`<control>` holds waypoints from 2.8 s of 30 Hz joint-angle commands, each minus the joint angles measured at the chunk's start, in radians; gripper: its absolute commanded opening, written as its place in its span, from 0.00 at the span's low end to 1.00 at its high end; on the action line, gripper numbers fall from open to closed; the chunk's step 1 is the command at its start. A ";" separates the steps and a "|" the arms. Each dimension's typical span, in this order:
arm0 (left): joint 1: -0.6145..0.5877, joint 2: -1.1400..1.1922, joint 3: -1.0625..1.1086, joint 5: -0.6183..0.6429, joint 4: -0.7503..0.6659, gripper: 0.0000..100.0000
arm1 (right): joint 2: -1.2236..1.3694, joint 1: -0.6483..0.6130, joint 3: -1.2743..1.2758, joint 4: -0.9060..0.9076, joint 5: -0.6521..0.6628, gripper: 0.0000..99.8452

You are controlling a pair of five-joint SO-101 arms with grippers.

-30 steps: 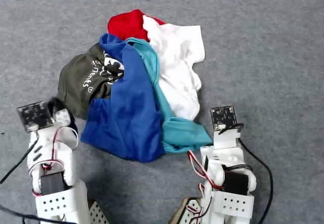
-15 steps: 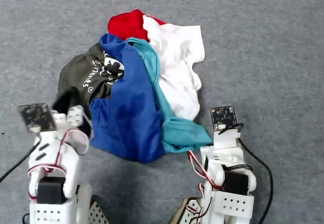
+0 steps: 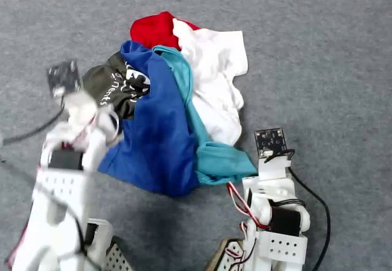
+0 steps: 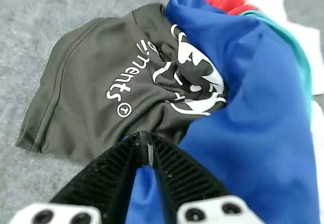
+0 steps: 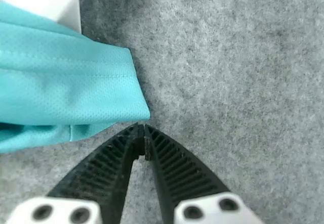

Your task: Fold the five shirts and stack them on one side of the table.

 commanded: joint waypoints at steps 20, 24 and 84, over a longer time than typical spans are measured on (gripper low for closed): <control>-0.049 0.567 -0.364 -0.018 0.003 0.08 | -0.102 -0.010 0.002 0.003 -0.008 0.00; -0.094 0.567 -0.370 -0.028 0.023 0.21 | -0.102 -0.010 0.002 0.003 -0.008 0.00; -0.285 1.050 -2.180 -0.064 0.948 0.02 | -0.104 -0.016 0.002 0.003 -0.009 0.00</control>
